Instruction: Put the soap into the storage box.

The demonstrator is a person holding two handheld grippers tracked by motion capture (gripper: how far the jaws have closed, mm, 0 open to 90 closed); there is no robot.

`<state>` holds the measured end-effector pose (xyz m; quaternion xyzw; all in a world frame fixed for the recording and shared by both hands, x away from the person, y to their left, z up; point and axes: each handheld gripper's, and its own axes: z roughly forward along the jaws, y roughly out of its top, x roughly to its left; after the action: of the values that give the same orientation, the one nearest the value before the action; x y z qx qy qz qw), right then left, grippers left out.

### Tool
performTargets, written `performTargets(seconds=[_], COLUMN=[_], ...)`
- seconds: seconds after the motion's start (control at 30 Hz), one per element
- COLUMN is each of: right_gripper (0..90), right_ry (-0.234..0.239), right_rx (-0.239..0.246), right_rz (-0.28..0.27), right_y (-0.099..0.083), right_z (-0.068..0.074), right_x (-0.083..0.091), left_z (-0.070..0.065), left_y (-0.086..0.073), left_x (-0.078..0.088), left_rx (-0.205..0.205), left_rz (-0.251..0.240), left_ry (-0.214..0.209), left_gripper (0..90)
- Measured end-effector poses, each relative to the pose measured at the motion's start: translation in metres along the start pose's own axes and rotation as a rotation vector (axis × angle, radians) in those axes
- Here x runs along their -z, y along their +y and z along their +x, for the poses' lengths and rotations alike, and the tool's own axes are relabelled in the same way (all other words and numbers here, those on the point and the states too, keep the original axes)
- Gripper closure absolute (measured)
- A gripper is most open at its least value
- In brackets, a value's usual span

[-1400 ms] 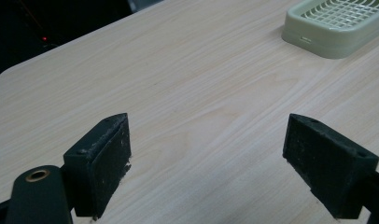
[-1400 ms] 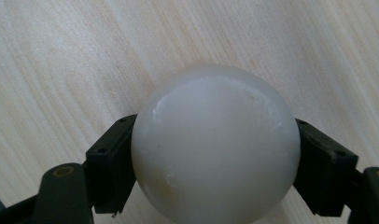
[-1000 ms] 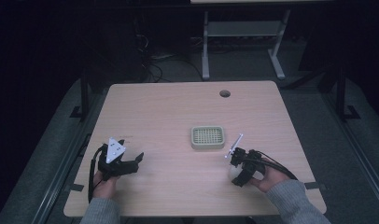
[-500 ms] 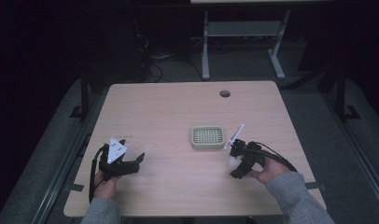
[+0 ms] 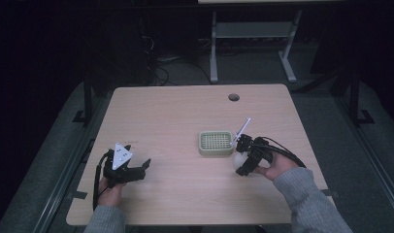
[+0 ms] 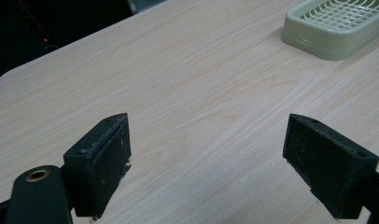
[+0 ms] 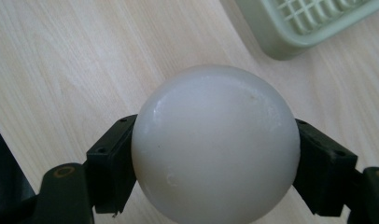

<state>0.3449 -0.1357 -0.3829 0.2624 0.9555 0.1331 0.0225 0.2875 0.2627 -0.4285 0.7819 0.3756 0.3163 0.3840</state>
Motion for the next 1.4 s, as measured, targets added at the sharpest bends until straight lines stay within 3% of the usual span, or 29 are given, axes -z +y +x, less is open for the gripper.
performTargets(seconds=[0.4,1.4], right_gripper=[23.6,23.6], right_ry=[0.007,0.0], right_rx=[0.005,0.018], right_rz=[-0.009,0.02], right_y=[0.017,0.071], right_z=[-0.011,-0.034], right_x=[0.008,0.003], left_z=[-0.001,-0.002], left_y=[0.0,0.002], left_x=[-0.001,-0.002], left_rx=[0.003,0.0], left_rz=[0.002,0.003], left_ry=[-0.002,0.0], left_gripper=[14.9,14.9])
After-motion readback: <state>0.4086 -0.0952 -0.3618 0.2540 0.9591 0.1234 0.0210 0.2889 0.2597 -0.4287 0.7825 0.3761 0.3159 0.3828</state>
